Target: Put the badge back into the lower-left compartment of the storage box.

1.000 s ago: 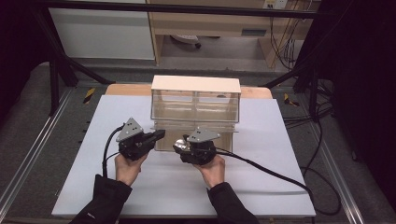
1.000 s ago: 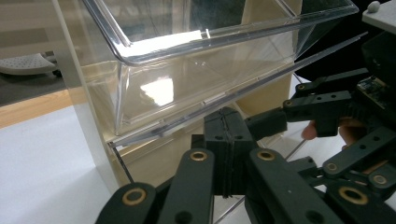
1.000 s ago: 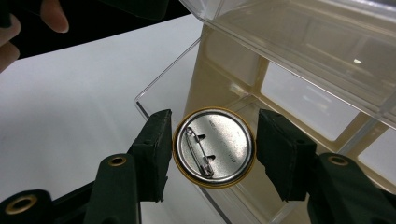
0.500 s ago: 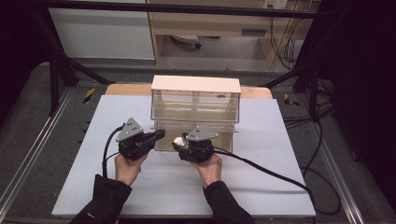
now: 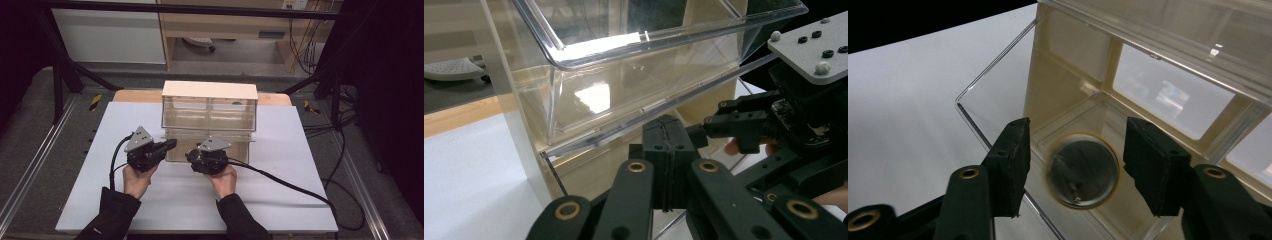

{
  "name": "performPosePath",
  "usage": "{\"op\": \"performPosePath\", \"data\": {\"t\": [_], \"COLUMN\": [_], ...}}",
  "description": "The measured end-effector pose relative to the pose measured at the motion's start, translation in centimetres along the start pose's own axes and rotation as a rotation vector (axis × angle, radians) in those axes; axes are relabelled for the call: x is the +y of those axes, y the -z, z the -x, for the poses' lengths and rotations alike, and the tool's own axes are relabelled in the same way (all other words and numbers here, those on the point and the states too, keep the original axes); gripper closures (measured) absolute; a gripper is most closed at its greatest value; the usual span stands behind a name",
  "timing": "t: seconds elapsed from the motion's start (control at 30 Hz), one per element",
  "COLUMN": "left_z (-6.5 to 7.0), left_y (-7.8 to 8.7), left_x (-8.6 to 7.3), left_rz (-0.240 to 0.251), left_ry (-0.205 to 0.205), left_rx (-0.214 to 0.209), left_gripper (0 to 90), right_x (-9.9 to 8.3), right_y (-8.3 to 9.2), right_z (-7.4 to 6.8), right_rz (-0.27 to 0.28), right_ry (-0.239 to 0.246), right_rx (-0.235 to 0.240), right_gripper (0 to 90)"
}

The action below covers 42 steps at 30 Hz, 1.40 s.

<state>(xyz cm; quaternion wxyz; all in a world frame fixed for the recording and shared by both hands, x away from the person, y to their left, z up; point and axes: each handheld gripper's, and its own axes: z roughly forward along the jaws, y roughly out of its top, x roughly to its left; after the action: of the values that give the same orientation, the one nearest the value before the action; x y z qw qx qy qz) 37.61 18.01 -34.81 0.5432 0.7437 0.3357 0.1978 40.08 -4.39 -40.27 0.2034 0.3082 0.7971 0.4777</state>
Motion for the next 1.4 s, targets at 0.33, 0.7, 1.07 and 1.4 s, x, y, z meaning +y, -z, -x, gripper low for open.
{"op": "performPosePath", "data": {"t": [0.33, 0.7, 1.07, 1.4], "left_z": [0.0, 0.0, 0.0, 0.0], "left_y": [0.0, 0.0, 0.0, 0.0], "left_x": [0.0, 0.0, 0.0, 0.0], "left_rz": [-0.001, -0.003, -0.004, -0.004], "left_ry": [0.001, 0.000, -0.003, -0.004], "left_rx": [0.000, 0.001, 0.003, 0.004], "left_gripper": [89.5, 89.5, 89.5, 89.5], "right_x": [0.5, 0.6, -0.7, -2.1], "right_y": [1.4, 3.6, 5.9, 7.8], "right_z": [-0.2, 0.0, 1.2, 2.6], "right_rz": [-0.012, -0.050, -0.088, -0.109], "right_ry": [0.012, -0.033, -0.054, -0.076], "right_rx": [0.022, 0.071, 0.054, 0.035], "right_gripper": [33.6, 19.0, 7.8, 2.4]}}
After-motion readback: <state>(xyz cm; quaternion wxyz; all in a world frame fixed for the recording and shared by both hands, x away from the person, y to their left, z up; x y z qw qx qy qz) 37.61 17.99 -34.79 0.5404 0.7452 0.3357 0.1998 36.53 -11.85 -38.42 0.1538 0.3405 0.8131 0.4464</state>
